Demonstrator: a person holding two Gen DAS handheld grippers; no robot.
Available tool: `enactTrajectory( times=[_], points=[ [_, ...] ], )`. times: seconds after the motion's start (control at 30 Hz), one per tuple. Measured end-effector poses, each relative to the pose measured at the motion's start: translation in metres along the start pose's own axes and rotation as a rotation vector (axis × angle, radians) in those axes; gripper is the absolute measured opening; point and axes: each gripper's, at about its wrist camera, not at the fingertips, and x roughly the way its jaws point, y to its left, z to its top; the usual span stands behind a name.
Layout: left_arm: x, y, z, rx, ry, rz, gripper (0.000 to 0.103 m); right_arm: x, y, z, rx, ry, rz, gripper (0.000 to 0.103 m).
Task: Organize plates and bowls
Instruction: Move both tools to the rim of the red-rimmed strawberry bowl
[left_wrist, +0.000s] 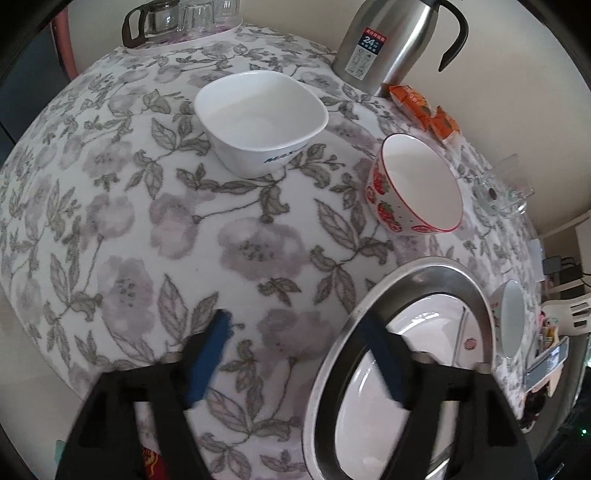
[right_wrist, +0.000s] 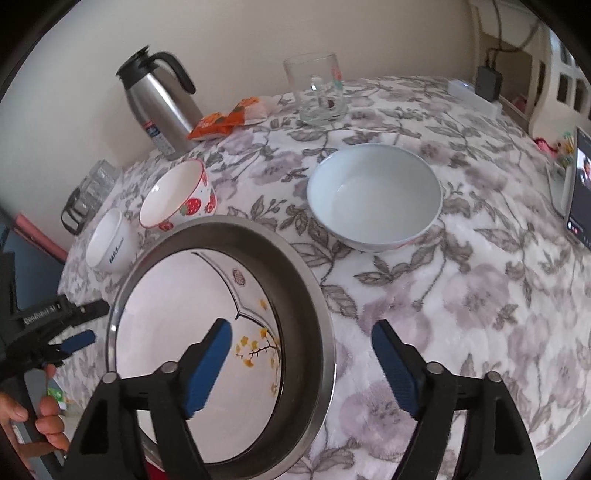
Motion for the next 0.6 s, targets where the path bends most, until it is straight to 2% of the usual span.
enactTrajectory(
  times=[0.13, 0.2, 0.3, 0.43, 0.6],
  points=[
    [-0.003, -0.001, 0.001, 0.015, -0.037, 0.032, 0.086, -0.005, 0.006, 0.000, -0.041, -0.051, -0.026, 0.103],
    [-0.005, -0.001, 0.001, 0.019, -0.055, 0.045, 0.087, -0.011, 0.009, 0.001, -0.053, -0.094, -0.036, 0.103],
    [-0.009, 0.000, 0.003, 0.022, -0.087, 0.054, 0.095, -0.017, 0.011, 0.002, -0.067, -0.145, -0.042, 0.103],
    [-0.015, -0.002, 0.004, 0.033, -0.138, 0.057, 0.096, -0.024, 0.014, 0.003, -0.075, -0.218, -0.035, 0.103],
    [-0.024, -0.008, 0.005, 0.064, -0.209, 0.061, 0.096, -0.027, 0.018, 0.005, -0.072, -0.237, -0.026, 0.103]
  ],
)
